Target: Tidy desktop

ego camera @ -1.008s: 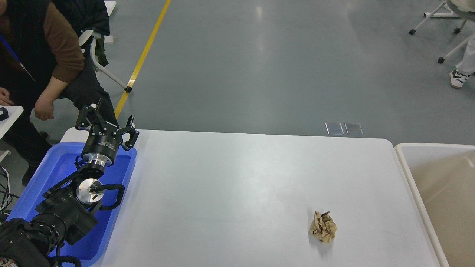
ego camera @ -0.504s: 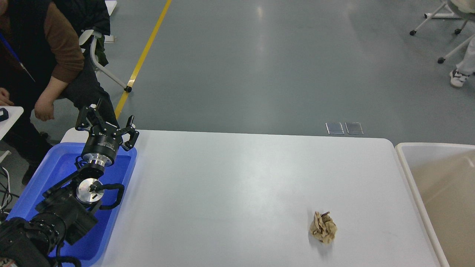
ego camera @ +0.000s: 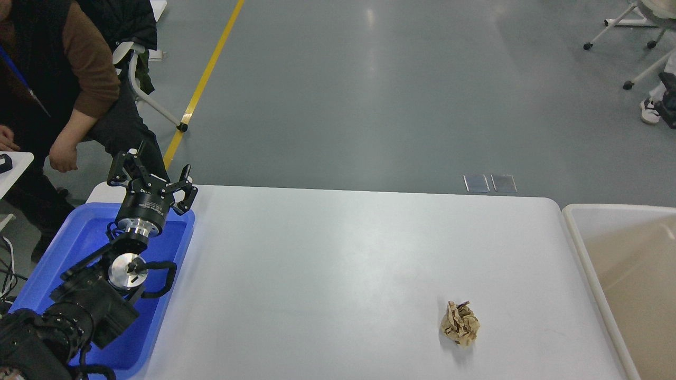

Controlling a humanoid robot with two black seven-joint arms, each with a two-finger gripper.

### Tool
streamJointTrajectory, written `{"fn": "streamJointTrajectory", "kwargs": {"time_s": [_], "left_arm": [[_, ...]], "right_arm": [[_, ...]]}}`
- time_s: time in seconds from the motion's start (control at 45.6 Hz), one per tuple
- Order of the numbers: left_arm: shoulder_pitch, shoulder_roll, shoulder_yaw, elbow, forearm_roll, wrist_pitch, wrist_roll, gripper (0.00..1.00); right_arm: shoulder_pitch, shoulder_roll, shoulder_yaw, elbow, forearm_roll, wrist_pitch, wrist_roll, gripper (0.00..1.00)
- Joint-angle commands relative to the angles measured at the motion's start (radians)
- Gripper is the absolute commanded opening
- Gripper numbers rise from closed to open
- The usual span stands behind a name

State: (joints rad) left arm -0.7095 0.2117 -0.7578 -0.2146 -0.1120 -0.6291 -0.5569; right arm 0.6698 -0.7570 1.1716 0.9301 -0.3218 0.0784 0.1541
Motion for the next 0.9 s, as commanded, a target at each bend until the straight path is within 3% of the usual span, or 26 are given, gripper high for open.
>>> {"fn": "streamJointTrajectory", "kwargs": {"time_s": [0.0,0.329,0.548,0.876], "left_arm": [[-0.001,0.0,0.0,0.0,0.0,0.0,0.0,1.0],[-0.001,0.0,0.0,0.0,0.0,0.0,0.0,1.0],[-0.001,0.0,0.0,0.0,0.0,0.0,0.0,1.0],[-0.001,0.0,0.0,0.0,0.0,0.0,0.0,1.0]], "right_arm": [[-0.124,0.102,0.161,0.121,0.0,0.04,0.016,1.0],[-0.325,0.269,0.146,0.105,-0.016,0.038,0.03,1.0],[-0.351,0.314,0.134,0.023,-0.019,0.04,0.033,1.0],[-0.351,0.329,0.132,0.013,-0.019,0.038,0.038,1.0]]}}
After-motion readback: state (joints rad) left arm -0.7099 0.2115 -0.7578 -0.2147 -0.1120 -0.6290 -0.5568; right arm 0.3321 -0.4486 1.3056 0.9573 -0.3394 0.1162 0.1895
